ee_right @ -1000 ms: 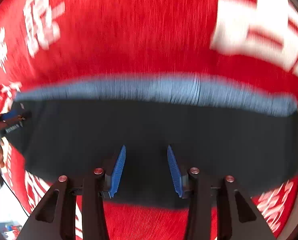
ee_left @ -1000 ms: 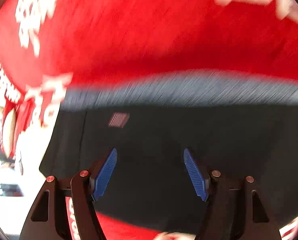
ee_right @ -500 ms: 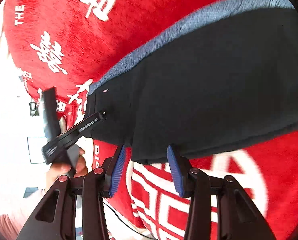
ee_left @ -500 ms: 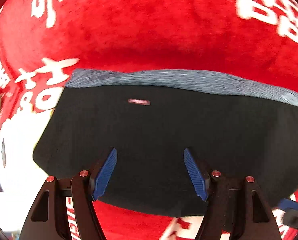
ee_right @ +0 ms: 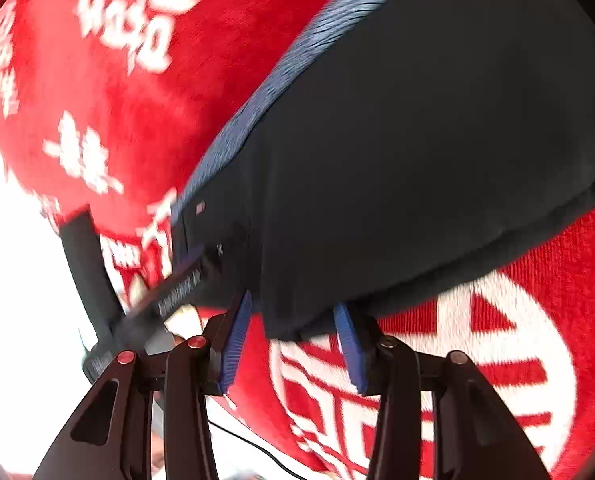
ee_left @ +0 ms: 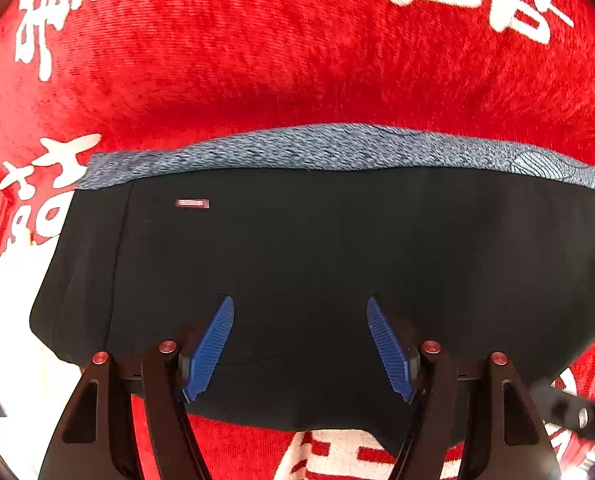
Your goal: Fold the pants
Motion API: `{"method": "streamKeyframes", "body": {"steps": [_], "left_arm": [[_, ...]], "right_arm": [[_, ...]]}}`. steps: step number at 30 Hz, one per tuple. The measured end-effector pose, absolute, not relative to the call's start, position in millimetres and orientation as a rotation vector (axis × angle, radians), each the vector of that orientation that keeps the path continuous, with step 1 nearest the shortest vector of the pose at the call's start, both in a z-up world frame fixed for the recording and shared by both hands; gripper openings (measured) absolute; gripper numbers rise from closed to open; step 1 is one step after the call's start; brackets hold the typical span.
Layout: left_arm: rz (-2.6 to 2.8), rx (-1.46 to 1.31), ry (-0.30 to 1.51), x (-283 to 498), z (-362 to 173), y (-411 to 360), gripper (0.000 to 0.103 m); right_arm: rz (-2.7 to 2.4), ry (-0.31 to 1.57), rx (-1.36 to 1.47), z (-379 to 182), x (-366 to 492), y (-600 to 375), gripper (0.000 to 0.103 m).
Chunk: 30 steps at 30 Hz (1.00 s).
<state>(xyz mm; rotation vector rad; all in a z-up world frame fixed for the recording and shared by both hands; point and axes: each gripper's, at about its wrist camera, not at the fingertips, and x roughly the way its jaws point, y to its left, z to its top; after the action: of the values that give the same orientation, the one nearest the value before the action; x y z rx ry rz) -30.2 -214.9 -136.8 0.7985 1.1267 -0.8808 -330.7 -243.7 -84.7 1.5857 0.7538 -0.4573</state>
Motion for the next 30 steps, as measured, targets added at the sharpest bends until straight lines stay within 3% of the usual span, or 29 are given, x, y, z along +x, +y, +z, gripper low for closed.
{"method": "streamKeyframes", "body": {"steps": [1,2,9,16,23,30], "left_arm": [[-0.889,0.811,1.133,-34,-139,-217,0.071],[-0.898,0.83,1.134,-38,-142,-219,0.071],[-0.938,0.961,1.019,-86,-148,-194,0.071],[-0.914,0.951,1.057,-84,-139,-198,0.071],[-0.974,0.86,1.073,-116,-117,-239,0.071],[-0.959,0.957,0.975,-172,-130,-256,0.071]], "right_arm": [[-0.476,0.744,1.615,-88,-332,-247,0.013],[-0.504,0.753,1.636,-92,-334,-251,0.007],[-0.521,0.845,1.533,-77,-337,-228,0.005],[-0.505,0.932,1.5,-77,-355,-232,0.007],[-0.758,0.963,1.148,-20,-413,-298,0.01],[-0.98,1.02,1.09,-42,-493,-363,0.008]]}}
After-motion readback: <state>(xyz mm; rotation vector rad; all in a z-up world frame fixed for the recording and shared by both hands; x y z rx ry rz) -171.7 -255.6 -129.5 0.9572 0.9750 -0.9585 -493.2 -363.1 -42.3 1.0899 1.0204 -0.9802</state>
